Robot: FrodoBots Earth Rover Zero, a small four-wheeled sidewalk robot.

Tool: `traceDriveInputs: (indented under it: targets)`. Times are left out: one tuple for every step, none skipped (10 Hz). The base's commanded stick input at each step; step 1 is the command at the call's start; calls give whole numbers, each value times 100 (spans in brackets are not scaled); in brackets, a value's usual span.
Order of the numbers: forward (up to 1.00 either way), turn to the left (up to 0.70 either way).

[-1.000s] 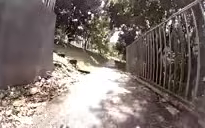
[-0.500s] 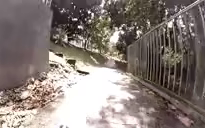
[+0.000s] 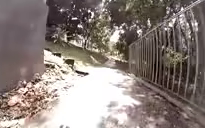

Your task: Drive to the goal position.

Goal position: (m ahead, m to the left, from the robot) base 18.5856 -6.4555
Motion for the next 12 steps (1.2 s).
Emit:
traceDriveInputs:
  targets:
    - [50,0]
    - [50,0]
    - [50,0]
    - [50,0]
    - [50,0]
    - [50,0]
    - [50,0]
    - [50,0]
    - [50,0]
    - [50,0]
    - [50,0]
    - [50,0]
